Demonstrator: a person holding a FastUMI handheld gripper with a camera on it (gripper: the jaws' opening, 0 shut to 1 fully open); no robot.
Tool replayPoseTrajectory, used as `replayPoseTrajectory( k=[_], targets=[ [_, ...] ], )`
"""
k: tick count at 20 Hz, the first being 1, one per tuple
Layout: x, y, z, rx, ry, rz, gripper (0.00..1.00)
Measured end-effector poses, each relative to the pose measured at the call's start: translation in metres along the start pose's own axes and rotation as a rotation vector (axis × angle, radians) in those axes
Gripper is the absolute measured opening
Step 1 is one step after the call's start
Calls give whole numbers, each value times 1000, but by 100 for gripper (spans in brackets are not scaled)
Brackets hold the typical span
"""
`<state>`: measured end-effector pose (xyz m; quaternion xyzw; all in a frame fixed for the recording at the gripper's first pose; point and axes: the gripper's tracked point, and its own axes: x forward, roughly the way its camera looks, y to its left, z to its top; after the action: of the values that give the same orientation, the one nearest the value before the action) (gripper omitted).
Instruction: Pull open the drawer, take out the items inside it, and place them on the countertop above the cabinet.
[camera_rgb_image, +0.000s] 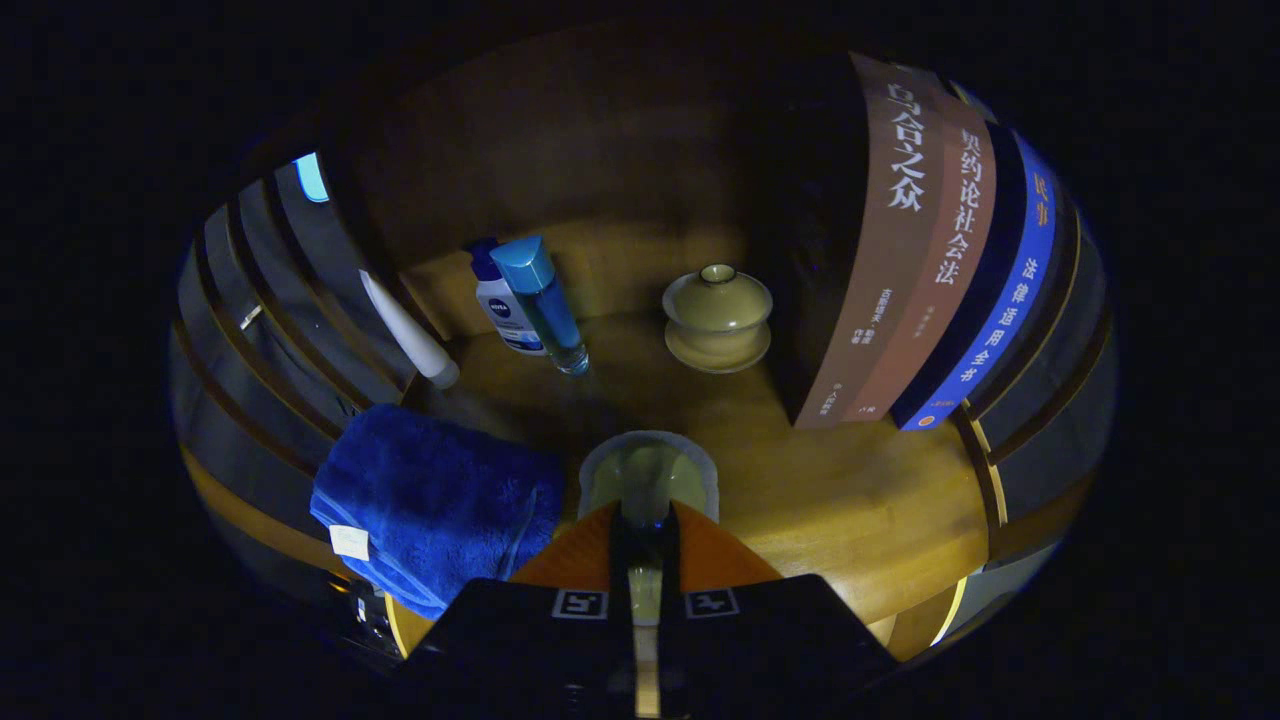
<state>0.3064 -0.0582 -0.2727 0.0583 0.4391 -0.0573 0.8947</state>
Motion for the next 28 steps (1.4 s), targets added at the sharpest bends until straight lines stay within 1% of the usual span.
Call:
replayPoseTrajectory(
  k=[2, 3, 6, 7, 10, 15, 19, 22, 24, 28],
  targets=[
    [4, -2, 1, 5, -1, -6, 21],
    [5, -2, 1, 8, 4, -3, 22],
    [9, -4, -1, 18, 3, -5, 67],
    [8, -3, -2, 22, -2, -1, 69],
    [3, -3, 0, 20, -19, 3, 100],
    [-28, 3, -2, 33, -91, 33, 99],
    [-72, 9, -25, 90, -178, 74, 99],
    [-113, 8, -51, 95, -251, 92, 99],
    [-148, 11, -67, 84, -330, 107, 99],
    [-227, 16, -98, 28, -569, 140, 99]
  ],
)
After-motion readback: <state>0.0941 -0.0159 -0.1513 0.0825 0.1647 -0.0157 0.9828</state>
